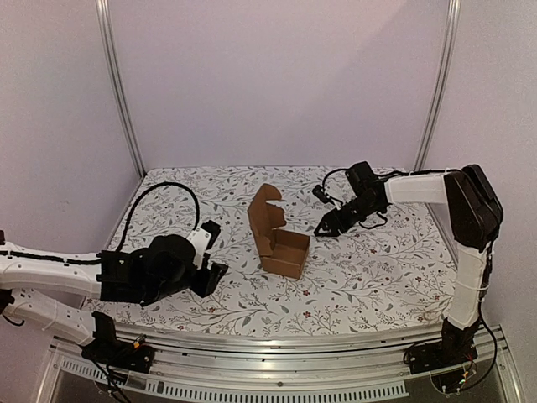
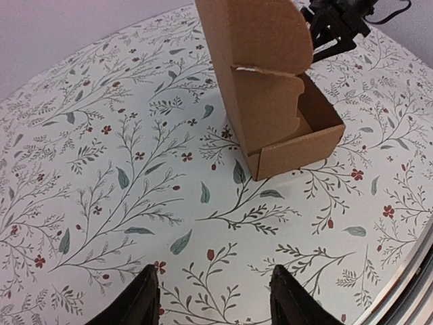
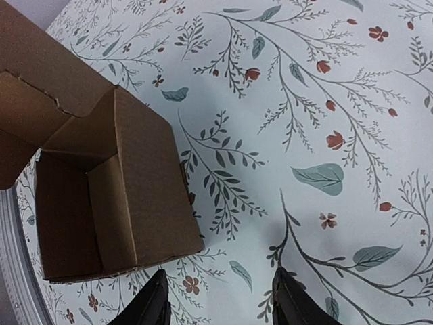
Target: Fold the paper box
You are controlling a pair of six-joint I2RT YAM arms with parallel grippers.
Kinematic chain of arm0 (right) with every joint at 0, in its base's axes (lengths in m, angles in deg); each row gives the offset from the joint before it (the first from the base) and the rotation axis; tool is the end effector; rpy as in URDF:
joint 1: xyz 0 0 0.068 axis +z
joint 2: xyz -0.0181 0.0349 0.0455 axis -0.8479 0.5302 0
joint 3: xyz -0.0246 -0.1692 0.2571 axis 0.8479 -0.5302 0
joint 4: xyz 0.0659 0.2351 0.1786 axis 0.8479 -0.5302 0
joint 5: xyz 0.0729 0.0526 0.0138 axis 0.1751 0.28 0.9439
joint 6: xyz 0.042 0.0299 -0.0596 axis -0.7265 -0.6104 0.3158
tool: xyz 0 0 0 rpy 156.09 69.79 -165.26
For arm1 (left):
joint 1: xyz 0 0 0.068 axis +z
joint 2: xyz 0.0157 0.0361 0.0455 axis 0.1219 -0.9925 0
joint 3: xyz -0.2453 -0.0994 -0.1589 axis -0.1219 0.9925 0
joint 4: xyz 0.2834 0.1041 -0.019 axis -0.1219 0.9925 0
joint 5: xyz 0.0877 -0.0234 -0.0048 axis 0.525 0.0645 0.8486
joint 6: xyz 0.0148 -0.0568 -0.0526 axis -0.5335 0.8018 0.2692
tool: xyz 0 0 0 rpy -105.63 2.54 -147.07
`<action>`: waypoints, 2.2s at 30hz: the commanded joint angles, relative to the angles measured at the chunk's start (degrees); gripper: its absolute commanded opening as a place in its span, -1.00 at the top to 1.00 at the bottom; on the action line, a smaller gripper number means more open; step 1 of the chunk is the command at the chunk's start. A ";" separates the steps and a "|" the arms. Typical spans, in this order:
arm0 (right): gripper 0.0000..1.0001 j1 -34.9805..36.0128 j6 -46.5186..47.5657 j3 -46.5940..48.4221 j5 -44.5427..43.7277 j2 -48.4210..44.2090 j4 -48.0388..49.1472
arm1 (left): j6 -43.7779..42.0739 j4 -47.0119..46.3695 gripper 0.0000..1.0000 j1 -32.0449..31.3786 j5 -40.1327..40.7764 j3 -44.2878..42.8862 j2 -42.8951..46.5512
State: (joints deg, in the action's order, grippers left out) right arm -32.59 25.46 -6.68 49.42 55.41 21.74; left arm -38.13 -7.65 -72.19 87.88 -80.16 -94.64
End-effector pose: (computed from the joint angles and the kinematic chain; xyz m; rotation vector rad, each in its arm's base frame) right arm 0.4150 0.2369 0.1518 -0.9972 2.3755 0.8272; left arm 0.1410 -0.2280 0.2056 0.5671 2.0943 -0.3068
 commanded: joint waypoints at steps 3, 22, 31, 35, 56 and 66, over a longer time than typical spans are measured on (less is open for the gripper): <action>0.00 2.63 -0.82 1.83 3.74 4.26 -3.81 | -11.46 -16.80 -0.11 -0.04 -3.95 -6.57 -14.16; 0.00 3.13 -0.53 -0.90 13.83 4.82 -7.32 | -15.11 -7.30 -0.01 2.20 -15.46 -17.56 -21.03; -0.04 1.94 6.51 -3.84 5.85 -8.63 -12.93 | -6.77 7.25 -0.12 1.62 2.08 -16.56 -2.19; -0.06 1.99 7.43 -4.70 2.95 -14.29 -13.10 | -4.29 11.81 -0.96 3.35 5.54 -22.16 0.28; -0.47 -2.66 5.66 13.01 9.25 -0.63 -6.76 | -20.06 -15.63 -0.68 12.54 -18.82 -6.65 -12.38; -0.40 3.42 9.47 23.83 11.83 10.96 -11.54 | -24.88 -21.38 -0.26 16.15 -23.73 -10.82 -21.30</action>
State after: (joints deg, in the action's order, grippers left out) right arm -31.59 32.63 12.95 58.34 63.92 12.03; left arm -59.77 -23.74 -57.50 67.55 -89.45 -114.81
